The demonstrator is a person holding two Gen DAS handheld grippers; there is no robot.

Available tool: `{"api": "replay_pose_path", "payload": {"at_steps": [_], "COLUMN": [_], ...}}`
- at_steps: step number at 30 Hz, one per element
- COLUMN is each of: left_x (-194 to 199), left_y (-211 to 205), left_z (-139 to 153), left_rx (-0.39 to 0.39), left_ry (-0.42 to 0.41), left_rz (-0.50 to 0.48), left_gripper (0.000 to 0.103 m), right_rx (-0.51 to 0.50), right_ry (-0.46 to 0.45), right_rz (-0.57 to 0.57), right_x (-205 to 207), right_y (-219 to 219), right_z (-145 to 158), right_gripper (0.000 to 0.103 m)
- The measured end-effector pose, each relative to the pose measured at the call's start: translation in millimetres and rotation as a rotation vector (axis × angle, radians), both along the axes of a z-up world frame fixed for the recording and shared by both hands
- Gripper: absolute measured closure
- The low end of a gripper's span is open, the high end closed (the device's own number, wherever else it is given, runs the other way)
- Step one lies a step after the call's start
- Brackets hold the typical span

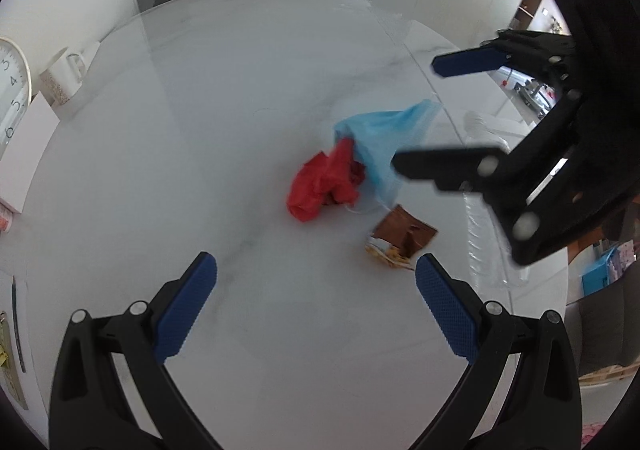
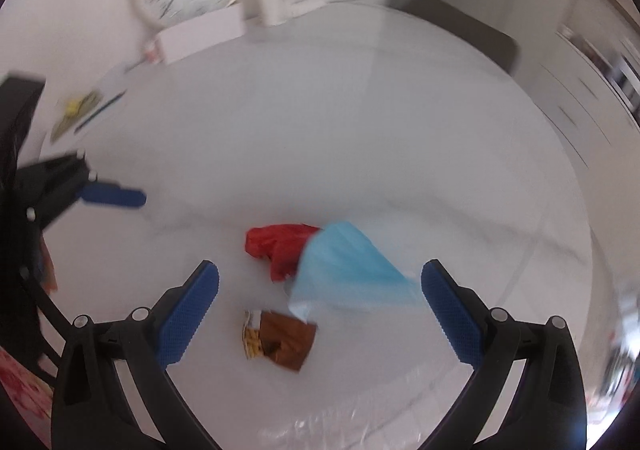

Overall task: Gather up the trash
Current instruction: 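Grasp the blue face mask with the right tool while the left tool grasps the red cloth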

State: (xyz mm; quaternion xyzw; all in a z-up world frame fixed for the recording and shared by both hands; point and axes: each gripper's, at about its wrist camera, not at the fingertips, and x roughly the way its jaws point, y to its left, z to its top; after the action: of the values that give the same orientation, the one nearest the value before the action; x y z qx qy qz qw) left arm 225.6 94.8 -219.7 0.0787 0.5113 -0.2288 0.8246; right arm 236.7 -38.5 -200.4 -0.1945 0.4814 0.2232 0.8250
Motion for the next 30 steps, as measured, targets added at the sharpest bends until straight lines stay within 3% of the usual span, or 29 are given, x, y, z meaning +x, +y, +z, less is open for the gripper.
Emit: {"api": "replay_pose_path", "payload": {"at_steps": [4, 6, 8, 10, 12, 16, 21, 25, 30], "left_x": [8, 12, 16, 22, 28, 41, 60, 80, 93], "left_y": [8, 11, 12, 11, 6, -9, -34, -54, -63], "left_z": [-2, -3, -4, -5, -6, -11, -23, -43, -59], "left_rx": [-0.004, -0.007, -0.017, -0.024, -0.031, -0.040, -0.062, -0.048, -0.104], "left_ry": [0.007, 0.008, 0.009, 0.008, 0.008, 0.004, 0.029, 0.073, 0.160], "left_rz": [0.025, 0.031, 0.036, 0.035, 0.020, -0.043, -0.106, -0.102, -0.079], "left_gripper": [0.008, 0.008, 0.008, 0.008, 0.008, 0.008, 0.016, 0.037, 0.040], "right_rx": [-0.057, -0.057, -0.064, -0.050, -0.028, -0.004, 0.034, 0.052, 0.074], "right_ry": [0.043, 0.087, 0.111, 0.121, 0.133, 0.161, 0.168, 0.168, 0.171], "right_rz": [0.024, 0.021, 0.010, 0.005, -0.004, -0.014, -0.055, -0.092, -0.119], "right_x": [20, 27, 30, 30, 30, 30, 26, 26, 27], "right_y": [-1, -8, -14, -20, -25, -32, -45, -54, -59], "right_z": [-25, -32, -37, -38, -39, -42, -41, -40, -40], "right_gripper": [0.005, 0.025, 0.036, 0.041, 0.053, 0.068, 0.071, 0.070, 0.070]}}
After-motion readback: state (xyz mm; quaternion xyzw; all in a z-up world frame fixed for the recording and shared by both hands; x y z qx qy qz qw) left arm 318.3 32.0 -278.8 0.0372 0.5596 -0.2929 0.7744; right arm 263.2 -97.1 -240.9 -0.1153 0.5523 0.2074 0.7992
